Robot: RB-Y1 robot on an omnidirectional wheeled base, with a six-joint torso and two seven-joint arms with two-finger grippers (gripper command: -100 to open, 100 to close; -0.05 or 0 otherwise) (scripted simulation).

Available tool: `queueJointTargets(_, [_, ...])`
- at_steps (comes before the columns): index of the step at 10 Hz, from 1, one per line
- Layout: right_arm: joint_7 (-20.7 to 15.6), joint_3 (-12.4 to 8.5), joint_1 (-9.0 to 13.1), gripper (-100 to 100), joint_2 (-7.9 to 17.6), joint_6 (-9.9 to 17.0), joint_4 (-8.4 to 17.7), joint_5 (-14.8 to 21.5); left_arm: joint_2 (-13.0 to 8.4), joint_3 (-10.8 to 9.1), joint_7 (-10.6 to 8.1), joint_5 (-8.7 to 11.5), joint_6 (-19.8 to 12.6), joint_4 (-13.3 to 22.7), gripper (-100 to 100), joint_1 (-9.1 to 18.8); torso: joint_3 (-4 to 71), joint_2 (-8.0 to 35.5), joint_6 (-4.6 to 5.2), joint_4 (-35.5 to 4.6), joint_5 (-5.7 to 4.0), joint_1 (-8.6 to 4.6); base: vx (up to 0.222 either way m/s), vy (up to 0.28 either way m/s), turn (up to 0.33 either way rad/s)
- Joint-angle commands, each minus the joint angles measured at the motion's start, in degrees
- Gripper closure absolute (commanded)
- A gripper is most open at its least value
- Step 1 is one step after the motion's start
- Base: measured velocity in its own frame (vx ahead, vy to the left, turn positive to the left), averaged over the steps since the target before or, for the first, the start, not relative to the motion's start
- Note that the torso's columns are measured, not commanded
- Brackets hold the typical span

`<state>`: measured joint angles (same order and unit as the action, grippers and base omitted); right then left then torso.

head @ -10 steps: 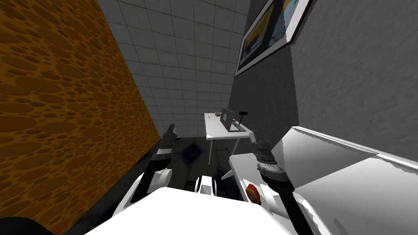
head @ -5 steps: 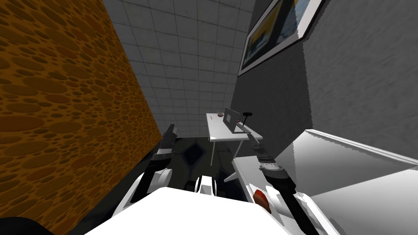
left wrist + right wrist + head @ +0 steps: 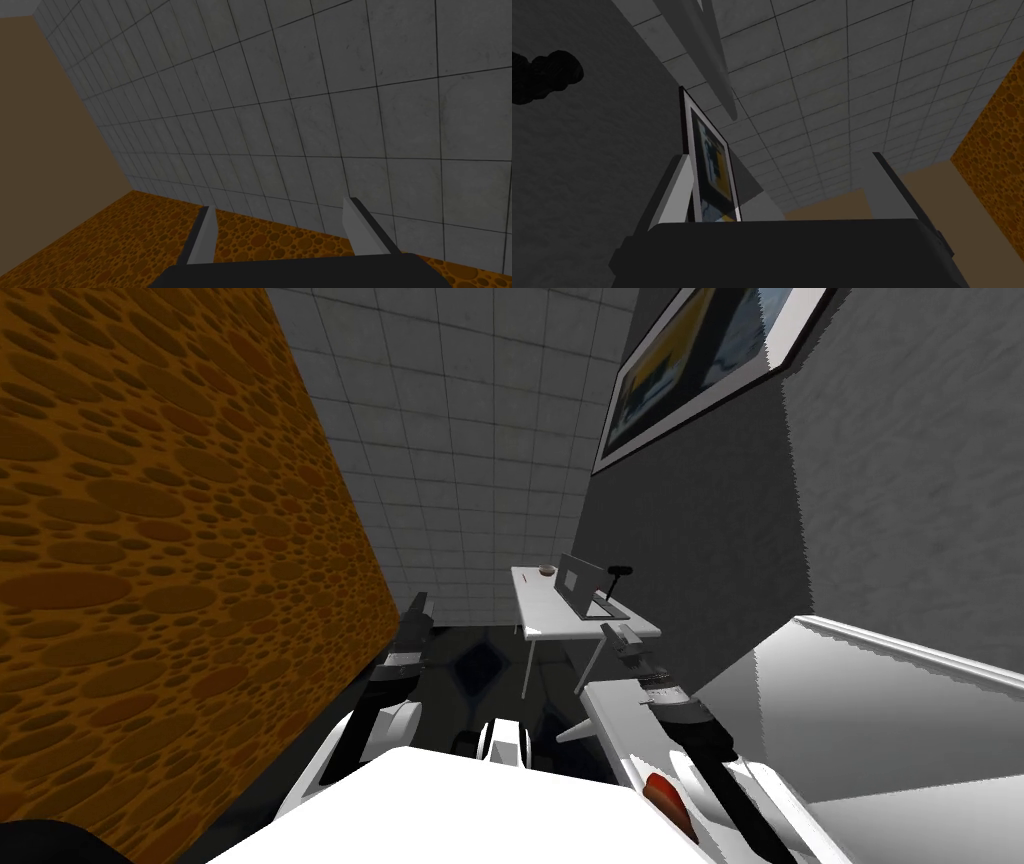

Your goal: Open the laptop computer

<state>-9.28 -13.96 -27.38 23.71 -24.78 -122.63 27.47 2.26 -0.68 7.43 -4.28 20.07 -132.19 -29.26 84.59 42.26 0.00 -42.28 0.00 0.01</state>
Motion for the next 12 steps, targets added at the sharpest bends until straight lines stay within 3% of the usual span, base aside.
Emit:
queueJointTargets(1, [-3.9,-1.4,0.5,-100,3.0,0.9,3.5,3.9,0.0,0.0,0.0,0.0,0.0,0.0,0,0.0,0.0,0.0,-0.01,0.0,0.0,0.01,0.036,0.077,0.083])
queueJointTargets(12, [-17.8,-7.1,2.0,-100,18.5,4.9,17.9,17.1,0.0,0.0,0.0,0.0,0.0,0.0,0,0.0,0.0,0.0,0.0,0.0,0.0,-0.01,0.046,0.068,0.078])
